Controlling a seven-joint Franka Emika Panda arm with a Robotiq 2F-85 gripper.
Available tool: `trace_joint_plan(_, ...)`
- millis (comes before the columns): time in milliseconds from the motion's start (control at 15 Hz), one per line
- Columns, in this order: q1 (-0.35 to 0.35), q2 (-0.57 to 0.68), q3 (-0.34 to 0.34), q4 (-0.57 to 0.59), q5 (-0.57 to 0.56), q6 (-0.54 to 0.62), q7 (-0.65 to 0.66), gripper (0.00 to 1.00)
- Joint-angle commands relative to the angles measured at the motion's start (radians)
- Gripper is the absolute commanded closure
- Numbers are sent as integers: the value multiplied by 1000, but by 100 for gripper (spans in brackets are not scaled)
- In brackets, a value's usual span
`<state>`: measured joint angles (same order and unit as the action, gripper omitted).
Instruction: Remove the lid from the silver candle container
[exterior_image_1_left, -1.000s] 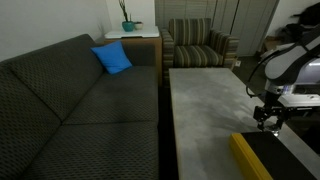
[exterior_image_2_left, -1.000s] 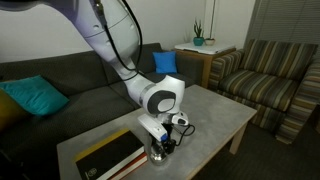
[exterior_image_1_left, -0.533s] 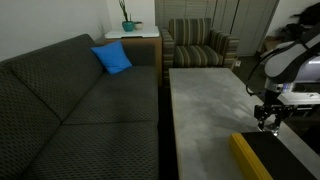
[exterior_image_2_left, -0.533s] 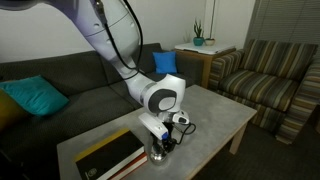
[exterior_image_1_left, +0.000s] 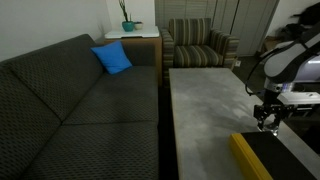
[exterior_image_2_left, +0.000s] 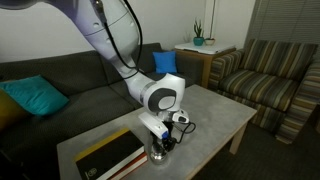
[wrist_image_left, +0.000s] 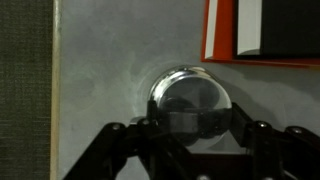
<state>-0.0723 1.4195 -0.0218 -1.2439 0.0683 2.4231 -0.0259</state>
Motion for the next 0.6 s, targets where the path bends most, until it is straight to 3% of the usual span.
trace_joint_plan(0,4,-45,-1,-52,-13,13,-27,56)
trace_joint_plan(533,1,-91,7,-113,-5,57,-97,56)
